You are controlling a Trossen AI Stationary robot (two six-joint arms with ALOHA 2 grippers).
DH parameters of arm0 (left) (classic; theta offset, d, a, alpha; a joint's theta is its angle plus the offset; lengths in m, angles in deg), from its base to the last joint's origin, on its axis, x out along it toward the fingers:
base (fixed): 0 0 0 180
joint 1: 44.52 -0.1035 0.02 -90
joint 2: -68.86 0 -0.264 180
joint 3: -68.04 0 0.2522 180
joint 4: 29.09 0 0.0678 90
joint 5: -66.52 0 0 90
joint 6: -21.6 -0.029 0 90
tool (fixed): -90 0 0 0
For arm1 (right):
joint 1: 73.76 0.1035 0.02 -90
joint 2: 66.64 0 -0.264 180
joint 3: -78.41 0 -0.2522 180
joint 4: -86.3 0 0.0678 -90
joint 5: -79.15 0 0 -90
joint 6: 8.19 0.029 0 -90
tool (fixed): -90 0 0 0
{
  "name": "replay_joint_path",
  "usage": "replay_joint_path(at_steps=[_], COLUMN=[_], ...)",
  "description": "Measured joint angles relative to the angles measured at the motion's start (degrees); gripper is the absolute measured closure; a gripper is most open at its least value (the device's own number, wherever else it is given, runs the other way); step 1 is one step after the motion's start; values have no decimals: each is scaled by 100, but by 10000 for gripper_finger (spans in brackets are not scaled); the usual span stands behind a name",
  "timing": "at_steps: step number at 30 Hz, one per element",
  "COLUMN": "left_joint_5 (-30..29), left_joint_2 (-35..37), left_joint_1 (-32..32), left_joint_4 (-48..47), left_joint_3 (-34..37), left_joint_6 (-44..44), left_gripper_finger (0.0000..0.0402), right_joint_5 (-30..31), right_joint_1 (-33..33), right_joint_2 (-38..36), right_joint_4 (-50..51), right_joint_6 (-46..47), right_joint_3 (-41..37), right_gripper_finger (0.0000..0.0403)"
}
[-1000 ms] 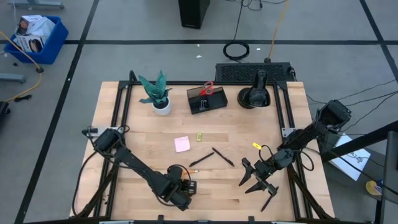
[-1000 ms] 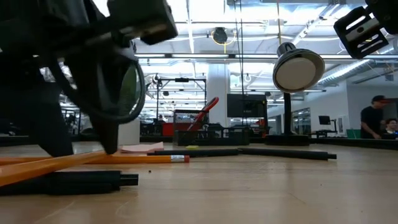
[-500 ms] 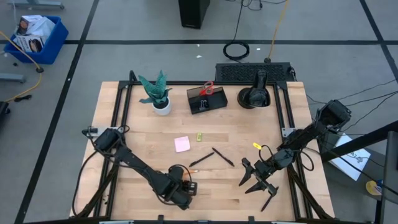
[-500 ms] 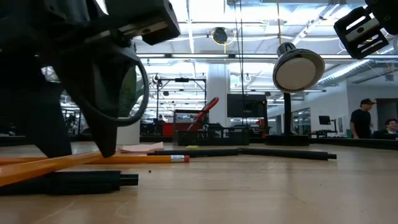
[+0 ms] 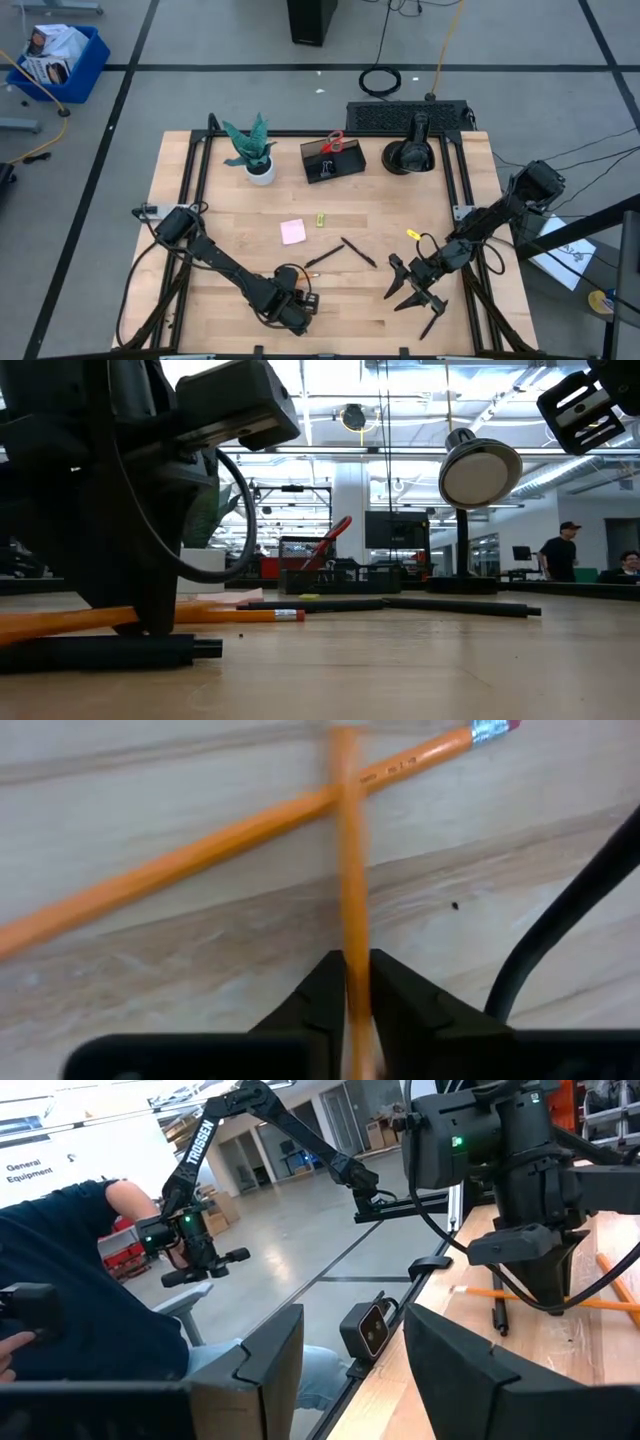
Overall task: Pick and place office supplies into organizer
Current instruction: Put the yellow pencil into the black mesh desk organizer
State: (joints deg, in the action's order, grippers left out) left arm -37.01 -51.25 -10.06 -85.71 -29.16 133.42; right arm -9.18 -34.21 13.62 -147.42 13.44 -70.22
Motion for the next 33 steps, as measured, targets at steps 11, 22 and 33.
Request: replay_joint_path(at_steps=[11,22,33], left_joint_5=[-326,-1038,-1571], left_joint_2=[-5,246,1044], left_joint_1=[-42,-36,-218], left_joint_4=[-21,3,937], left_joint_3=[7,-2,-12], left_joint_6=[-609,-972,-1770], left_gripper_finger=[365,390,369], right_joint_5=[-17,-48,177], right_joint_1=[0,27,214], right_joint_2=[-1,-1,177], right_joint_4=[5,242,1338], right_joint_6=[-179,-538,-1386], right_joint_3=[0,-1,48], right_gripper_finger=[238,238,238])
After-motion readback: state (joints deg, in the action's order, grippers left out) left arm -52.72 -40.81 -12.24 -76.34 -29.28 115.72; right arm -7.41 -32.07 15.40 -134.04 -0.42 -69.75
